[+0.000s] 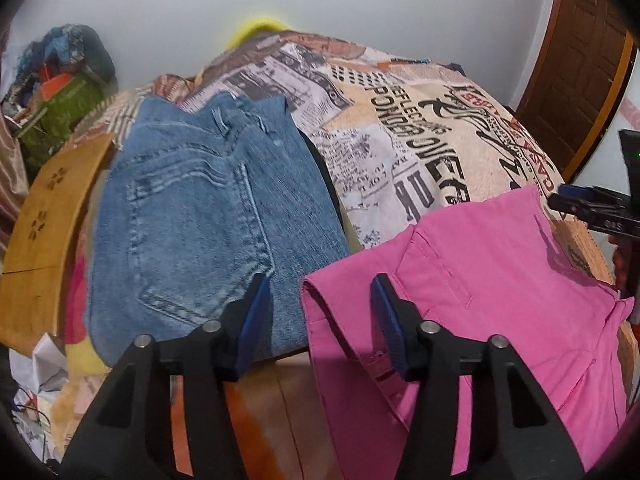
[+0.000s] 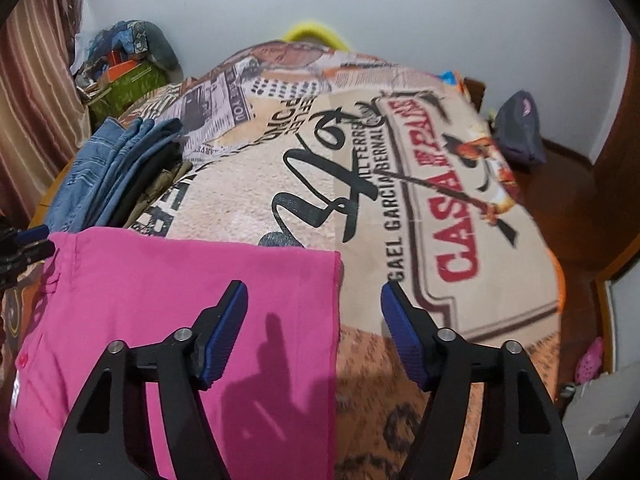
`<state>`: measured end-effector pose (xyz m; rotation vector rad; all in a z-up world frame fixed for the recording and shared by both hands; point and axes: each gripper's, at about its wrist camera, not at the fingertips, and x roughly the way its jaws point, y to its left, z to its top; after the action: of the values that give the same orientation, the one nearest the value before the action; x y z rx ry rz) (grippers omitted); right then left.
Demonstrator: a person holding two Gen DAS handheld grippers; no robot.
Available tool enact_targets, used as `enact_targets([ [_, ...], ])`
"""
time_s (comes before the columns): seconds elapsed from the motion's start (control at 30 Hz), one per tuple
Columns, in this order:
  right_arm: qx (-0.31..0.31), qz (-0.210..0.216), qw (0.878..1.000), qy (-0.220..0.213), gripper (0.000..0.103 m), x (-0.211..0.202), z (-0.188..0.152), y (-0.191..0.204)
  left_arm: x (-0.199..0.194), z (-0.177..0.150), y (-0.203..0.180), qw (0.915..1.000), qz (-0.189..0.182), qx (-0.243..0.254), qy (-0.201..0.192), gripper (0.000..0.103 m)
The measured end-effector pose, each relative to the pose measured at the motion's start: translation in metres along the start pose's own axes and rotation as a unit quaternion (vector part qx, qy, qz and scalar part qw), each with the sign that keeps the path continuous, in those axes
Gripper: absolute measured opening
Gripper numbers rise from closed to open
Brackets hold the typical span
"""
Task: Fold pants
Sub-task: 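Lower both grippers to the pink pants' waistband and close on it, then lift the waistband with both grippers and fold it over toward the legs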
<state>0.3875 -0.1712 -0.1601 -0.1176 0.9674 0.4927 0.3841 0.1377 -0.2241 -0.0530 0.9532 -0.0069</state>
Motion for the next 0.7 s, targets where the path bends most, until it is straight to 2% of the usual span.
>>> enact_targets([
  [0.13, -0.010, 0.006, 1.000, 0.014, 0.063, 0.017, 0.004, 0.002, 0.011, -0.001, -0.001, 0.9998, -0.014, -0.001, 0.014, 0.039],
  [0.23, -0.010, 0.015, 0.999, 0.029, 0.053, 0.031, 0.006, 0.002, 0.012, -0.001, -0.005, 0.9999, -0.010, 0.005, 0.007, 0.033],
  [0.3, -0.009, 0.017, 0.999, 0.039, 0.048, 0.040, 0.006, 0.002, 0.012, -0.001, -0.006, 0.9999, -0.010, 0.008, 0.005, 0.023],
  [0.33, -0.009, 0.018, 0.999, 0.034, 0.046, 0.040, 0.006, 0.002, 0.011, 0.000, -0.005, 0.9999, -0.010, 0.006, 0.005, 0.021],
  [0.4, -0.013, 0.024, 0.999, 0.024, 0.016, 0.038, 0.006, 0.003, 0.009, 0.001, -0.002, 0.9998, -0.018, 0.001, 0.004, 0.014],
  [0.43, -0.014, 0.029, 0.999, 0.027, 0.012, 0.038, 0.006, 0.004, 0.007, 0.001, -0.002, 0.9998, -0.020, 0.001, 0.002, 0.013],
  [0.53, -0.026, 0.028, 0.999, 0.025, 0.008, 0.034, 0.007, 0.008, -0.001, 0.004, -0.004, 0.9998, -0.020, 0.004, -0.006, 0.009],
  [0.7, -0.016, 0.021, 1.000, -0.008, 0.007, 0.018, 0.017, 0.008, -0.021, 0.019, -0.012, 0.9991, -0.016, 0.019, -0.035, 0.008],
])
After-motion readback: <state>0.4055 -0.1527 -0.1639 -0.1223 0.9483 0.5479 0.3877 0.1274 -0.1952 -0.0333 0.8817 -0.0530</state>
